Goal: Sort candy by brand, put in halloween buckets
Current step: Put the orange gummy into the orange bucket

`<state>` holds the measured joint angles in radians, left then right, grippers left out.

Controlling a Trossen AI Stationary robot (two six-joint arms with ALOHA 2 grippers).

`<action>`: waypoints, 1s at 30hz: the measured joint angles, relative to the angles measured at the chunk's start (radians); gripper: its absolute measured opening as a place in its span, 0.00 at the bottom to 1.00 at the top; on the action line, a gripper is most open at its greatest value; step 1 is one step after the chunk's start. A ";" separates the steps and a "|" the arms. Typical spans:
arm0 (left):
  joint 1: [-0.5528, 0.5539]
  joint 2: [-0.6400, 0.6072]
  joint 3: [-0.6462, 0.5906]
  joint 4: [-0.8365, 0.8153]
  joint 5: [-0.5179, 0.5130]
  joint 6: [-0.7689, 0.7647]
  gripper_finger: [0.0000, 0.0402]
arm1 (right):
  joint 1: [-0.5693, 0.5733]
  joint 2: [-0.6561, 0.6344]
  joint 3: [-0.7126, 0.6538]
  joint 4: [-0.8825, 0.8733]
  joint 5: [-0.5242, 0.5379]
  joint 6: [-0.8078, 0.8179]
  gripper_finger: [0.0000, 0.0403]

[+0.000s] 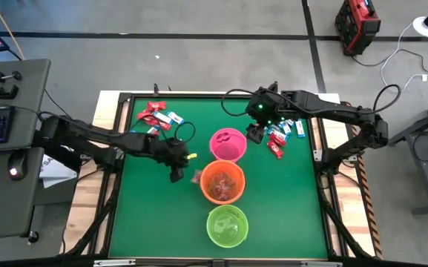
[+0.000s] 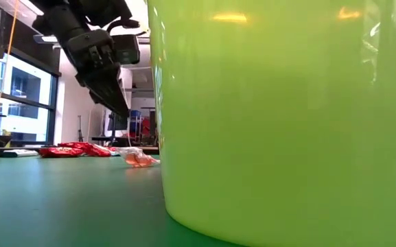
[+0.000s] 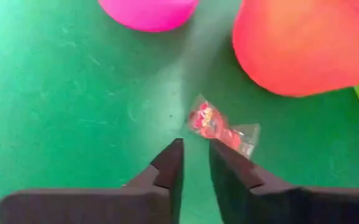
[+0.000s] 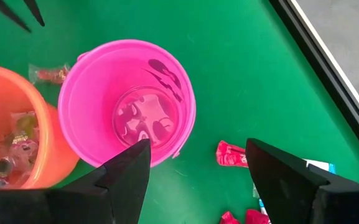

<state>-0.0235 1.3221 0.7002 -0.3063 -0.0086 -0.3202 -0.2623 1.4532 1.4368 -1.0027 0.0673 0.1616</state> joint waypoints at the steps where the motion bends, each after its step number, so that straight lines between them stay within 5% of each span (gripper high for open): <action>1: 0.000 0.016 0.000 0.018 0.013 0.000 0.22 | 0.000 0.000 0.000 0.000 0.000 0.007 0.64; 9: -0.014 0.192 0.003 0.170 0.147 -0.243 0.54 | 0.000 0.000 0.000 -0.001 -0.001 0.022 0.64; 13: -0.039 0.222 0.008 0.179 0.091 -0.331 0.62 | 0.000 0.000 0.000 -0.001 -0.001 0.021 0.64; 23: -0.057 0.324 0.011 0.279 0.010 -0.507 0.64 | 0.000 0.001 0.000 0.006 0.011 0.014 0.64; 30: -0.071 0.349 0.013 0.258 -0.010 -0.489 0.62 | 0.000 0.001 0.000 0.006 0.011 0.014 0.64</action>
<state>-0.0943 1.6713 0.7132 -0.0487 -0.0186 -0.8093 -0.2623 1.4540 1.4368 -0.9970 0.0785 0.1753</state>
